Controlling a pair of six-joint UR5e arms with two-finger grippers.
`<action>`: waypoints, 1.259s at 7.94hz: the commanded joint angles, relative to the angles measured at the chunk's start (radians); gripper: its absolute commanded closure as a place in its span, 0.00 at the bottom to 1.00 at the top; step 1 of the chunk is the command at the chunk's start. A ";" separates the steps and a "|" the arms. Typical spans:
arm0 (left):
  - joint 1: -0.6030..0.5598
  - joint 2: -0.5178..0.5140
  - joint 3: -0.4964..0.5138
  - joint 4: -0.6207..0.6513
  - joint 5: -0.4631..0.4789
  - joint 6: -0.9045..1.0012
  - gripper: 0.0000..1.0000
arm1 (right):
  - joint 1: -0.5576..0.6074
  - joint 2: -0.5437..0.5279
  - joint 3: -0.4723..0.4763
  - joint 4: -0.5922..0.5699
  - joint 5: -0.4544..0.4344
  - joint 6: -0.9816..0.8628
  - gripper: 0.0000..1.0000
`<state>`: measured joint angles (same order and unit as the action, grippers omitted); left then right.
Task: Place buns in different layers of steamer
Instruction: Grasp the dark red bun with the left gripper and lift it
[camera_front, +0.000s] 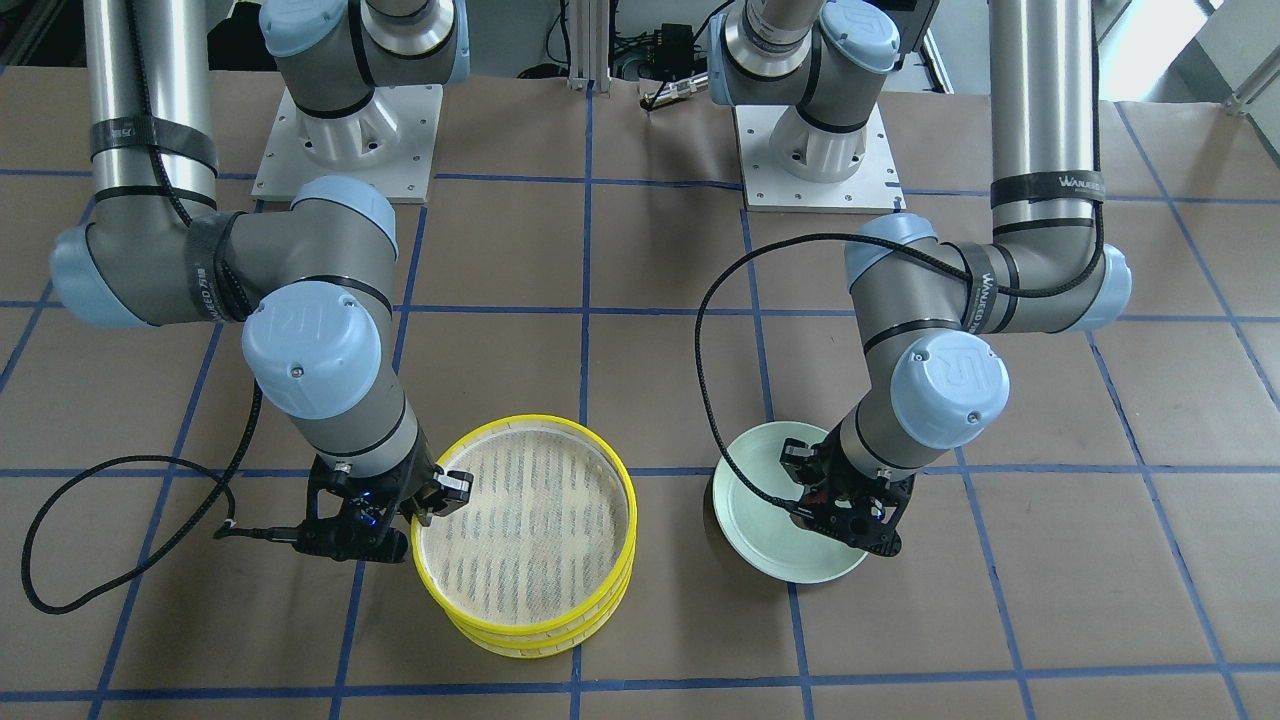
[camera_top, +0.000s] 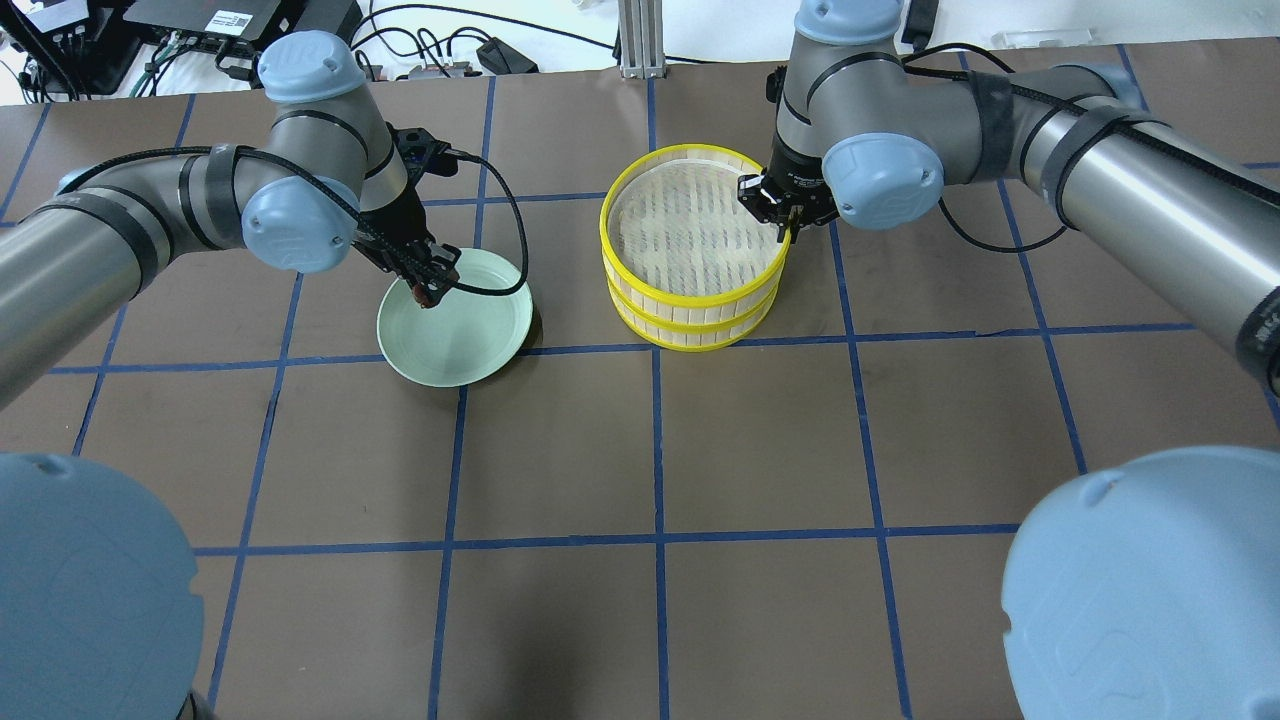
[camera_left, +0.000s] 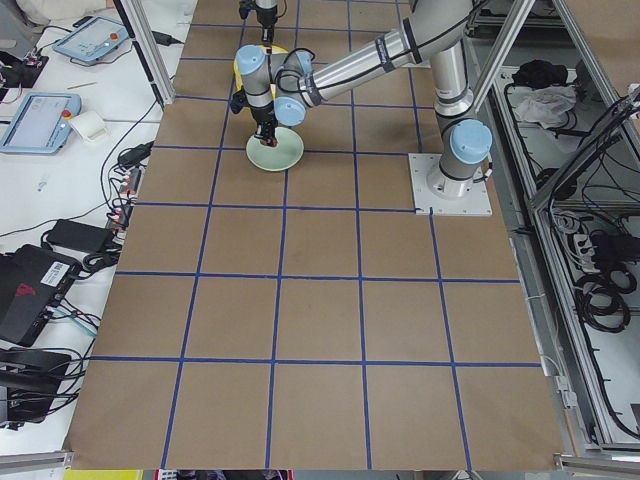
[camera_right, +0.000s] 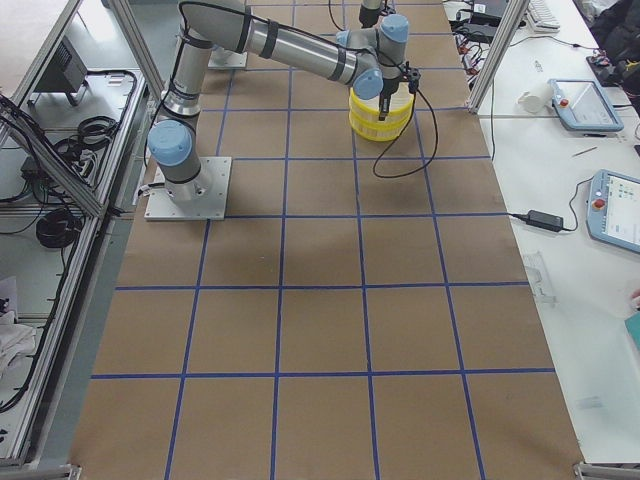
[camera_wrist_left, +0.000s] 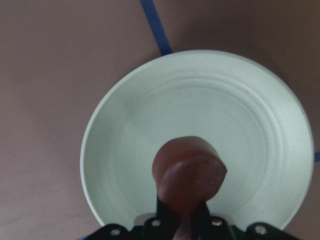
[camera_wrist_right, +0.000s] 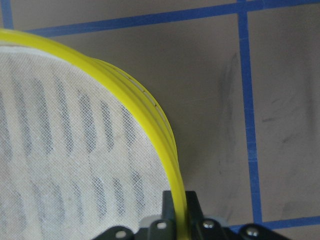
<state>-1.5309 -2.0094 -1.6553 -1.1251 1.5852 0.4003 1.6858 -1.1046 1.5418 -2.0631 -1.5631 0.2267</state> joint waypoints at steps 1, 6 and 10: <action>0.000 0.037 0.003 -0.015 0.047 -0.021 1.00 | 0.000 0.000 0.000 -0.002 0.012 0.000 0.94; -0.002 0.057 0.008 -0.022 0.047 -0.040 1.00 | 0.000 0.000 0.000 -0.002 0.021 0.000 0.75; -0.005 0.061 0.009 -0.021 0.045 -0.041 1.00 | 0.000 -0.010 -0.002 0.000 0.021 0.002 0.49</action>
<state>-1.5337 -1.9521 -1.6474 -1.1461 1.6313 0.3591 1.6858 -1.1069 1.5407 -2.0640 -1.5417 0.2285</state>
